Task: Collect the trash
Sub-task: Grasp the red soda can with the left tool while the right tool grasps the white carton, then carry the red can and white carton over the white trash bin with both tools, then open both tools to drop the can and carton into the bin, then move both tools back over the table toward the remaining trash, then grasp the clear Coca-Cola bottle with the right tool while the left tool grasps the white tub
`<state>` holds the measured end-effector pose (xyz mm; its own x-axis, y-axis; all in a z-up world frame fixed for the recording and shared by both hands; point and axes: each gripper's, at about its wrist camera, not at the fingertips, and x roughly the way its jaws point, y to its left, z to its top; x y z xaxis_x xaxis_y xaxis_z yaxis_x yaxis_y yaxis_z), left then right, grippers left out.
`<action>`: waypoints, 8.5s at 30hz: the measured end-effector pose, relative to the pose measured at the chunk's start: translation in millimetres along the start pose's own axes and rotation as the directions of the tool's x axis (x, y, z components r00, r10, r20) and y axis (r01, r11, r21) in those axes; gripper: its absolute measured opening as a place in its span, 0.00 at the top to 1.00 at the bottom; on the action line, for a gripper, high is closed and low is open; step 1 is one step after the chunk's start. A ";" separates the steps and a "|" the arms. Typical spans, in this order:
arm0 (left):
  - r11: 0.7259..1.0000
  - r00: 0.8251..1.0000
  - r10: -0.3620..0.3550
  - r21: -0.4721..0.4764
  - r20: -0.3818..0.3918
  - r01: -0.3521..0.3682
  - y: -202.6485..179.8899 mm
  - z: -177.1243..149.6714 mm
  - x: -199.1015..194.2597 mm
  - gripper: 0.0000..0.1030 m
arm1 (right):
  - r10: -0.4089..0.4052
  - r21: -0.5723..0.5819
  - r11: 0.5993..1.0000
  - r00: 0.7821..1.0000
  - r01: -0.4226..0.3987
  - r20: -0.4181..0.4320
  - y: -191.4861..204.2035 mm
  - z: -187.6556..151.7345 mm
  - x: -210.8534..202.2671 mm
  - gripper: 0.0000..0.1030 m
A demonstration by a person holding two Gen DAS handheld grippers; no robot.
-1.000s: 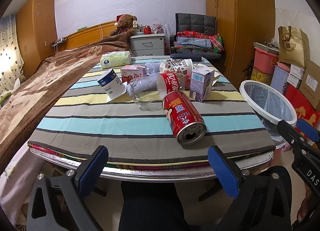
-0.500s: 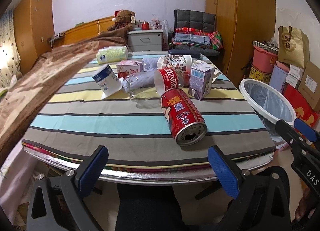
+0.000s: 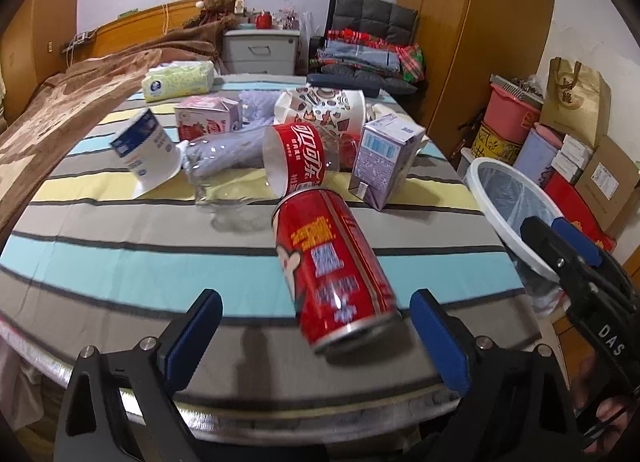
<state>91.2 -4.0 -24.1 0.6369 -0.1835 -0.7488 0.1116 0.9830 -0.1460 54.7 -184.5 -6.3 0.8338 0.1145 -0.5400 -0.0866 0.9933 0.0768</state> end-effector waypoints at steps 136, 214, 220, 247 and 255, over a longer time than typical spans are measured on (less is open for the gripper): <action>0.883 0.931 -0.336 0.297 -0.140 0.363 -219.2 107.9 98.0 0.40 | -0.193 0.143 0.961 0.942 0.238 -0.276 -160.3 22.0 33.6 0.34; 0.989 0.998 0.046 -0.143 0.047 -0.039 167.5 101.9 31.5 0.36 | 0.334 -0.387 0.809 0.888 -0.442 -0.317 121.1 67.7 110.8 0.33; 0.990 0.998 0.049 -0.135 0.039 -0.043 170.3 105.8 40.4 0.36 | 0.329 -0.401 0.787 0.869 -0.469 -0.370 121.8 66.5 106.1 0.32; 0.989 0.998 0.055 -0.141 0.022 -0.051 170.3 117.7 66.9 0.36 | 0.241 -0.207 0.905 0.850 -0.371 -0.468 111.5 39.6 117.9 0.34; 0.985 0.996 0.086 -0.155 0.021 -0.081 169.6 118.5 75.4 0.49 | 0.262 -0.116 0.933 0.862 -0.342 -0.435 98.4 36.3 115.0 0.34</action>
<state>248.5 150.0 -28.7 0.6597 -0.0984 -0.7450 -0.0599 0.9813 -0.1827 161.9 -74.2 -30.4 0.4587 0.3659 -0.8098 -0.4290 0.8892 0.1588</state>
